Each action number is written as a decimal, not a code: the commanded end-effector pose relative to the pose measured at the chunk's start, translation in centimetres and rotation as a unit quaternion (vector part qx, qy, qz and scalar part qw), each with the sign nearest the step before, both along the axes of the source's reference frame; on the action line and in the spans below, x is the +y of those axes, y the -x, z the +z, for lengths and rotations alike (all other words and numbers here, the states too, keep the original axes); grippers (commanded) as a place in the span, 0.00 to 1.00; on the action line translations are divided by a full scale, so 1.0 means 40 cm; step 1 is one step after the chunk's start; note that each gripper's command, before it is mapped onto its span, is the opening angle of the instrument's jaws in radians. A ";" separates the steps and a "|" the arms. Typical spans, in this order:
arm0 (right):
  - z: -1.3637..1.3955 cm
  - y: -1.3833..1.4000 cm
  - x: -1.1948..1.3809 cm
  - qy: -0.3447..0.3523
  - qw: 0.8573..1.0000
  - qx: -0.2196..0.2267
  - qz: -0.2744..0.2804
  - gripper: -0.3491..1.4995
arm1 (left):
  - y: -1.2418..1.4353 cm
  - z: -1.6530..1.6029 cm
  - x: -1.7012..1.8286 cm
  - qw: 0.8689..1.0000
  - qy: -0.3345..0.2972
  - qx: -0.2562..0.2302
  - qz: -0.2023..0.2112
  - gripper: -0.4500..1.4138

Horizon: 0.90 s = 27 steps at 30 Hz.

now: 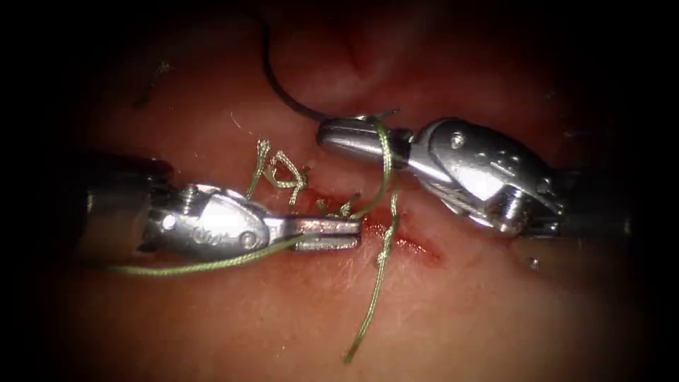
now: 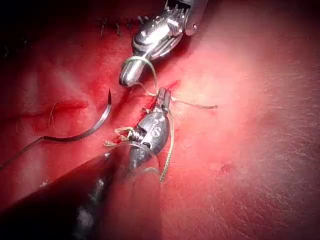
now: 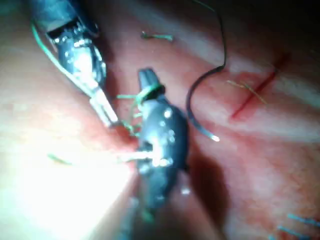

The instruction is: Wound Closure

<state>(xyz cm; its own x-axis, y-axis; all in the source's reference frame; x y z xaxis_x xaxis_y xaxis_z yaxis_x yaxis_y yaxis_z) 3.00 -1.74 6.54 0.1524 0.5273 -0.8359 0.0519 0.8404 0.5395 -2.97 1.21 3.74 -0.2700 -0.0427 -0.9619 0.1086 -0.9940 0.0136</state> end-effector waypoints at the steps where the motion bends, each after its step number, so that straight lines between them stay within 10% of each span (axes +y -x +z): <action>1: 0.0020 -0.0014 -0.0006 -0.001 1.000 0.005 -0.018 0.16 | 0.0017 0.0017 0.0004 1.000 0.000 -0.002 0.001 0.00; 17: -0.0038 -0.0016 -0.0081 0.009 0.980 0.031 -0.194 0.25 | 0.0020 0.0096 0.0048 1.000 0.006 -0.004 0.017 0.00; 27: -0.0045 -0.0022 -0.0110 0.049 0.956 -0.006 -0.289 0.57 | 0.0029 0.0097 0.0019 1.000 0.009 -0.003 0.025 0.00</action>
